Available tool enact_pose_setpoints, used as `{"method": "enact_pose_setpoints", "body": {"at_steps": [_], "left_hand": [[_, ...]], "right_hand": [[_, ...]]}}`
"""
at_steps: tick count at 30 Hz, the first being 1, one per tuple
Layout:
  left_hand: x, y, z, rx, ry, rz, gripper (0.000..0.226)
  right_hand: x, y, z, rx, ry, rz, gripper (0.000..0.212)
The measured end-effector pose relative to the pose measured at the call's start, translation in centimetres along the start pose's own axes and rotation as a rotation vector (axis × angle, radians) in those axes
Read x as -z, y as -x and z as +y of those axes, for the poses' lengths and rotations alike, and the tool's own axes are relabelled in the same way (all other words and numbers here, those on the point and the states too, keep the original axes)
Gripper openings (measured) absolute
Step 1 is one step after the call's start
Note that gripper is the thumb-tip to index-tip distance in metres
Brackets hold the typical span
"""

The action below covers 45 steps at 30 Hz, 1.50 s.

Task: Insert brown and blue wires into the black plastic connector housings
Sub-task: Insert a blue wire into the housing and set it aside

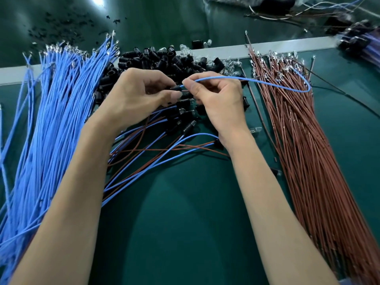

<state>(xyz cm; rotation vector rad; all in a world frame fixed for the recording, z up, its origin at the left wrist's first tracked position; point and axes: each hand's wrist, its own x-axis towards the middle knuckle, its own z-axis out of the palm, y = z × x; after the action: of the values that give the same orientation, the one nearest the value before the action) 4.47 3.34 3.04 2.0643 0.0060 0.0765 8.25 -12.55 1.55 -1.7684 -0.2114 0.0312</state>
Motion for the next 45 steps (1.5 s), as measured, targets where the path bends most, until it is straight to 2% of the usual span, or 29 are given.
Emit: {"method": "enact_pose_setpoints", "body": {"at_steps": [3,9,16,26,35,38,41,45], "left_hand": [[-0.1,0.0,0.1,-0.005,-0.009,0.001,0.01],[-0.6,0.0,0.4,-0.041,0.002,0.035,0.012],[-0.8,0.1,0.4,-0.075,0.005,0.066,0.014],[-1.1,0.3,1.0,-0.058,0.083,0.12,0.014],[-1.4,0.3,1.3,-0.072,0.073,0.128,0.016],[-1.3,0.2,1.1,-0.068,0.102,0.133,0.017],[-1.4,0.2,1.1,-0.08,0.117,0.14,0.017],[-1.3,0.3,1.0,-0.091,0.089,0.124,0.018]], "right_hand": [[0.1,-0.1,0.1,-0.036,-0.006,-0.013,0.015],[0.0,-0.1,-0.2,-0.03,-0.037,0.065,0.018],[0.0,0.0,-0.1,-0.071,0.007,0.034,0.022],[-0.2,0.1,-0.2,-0.007,0.01,0.167,0.019],[0.3,0.1,-0.2,-0.089,-0.14,0.057,0.018],[0.2,0.2,-0.4,-0.081,-0.175,0.094,0.017],[-0.1,0.2,-0.3,-0.04,-0.12,0.106,0.018],[0.1,0.4,-0.2,-0.016,-0.095,0.04,0.019]]}}
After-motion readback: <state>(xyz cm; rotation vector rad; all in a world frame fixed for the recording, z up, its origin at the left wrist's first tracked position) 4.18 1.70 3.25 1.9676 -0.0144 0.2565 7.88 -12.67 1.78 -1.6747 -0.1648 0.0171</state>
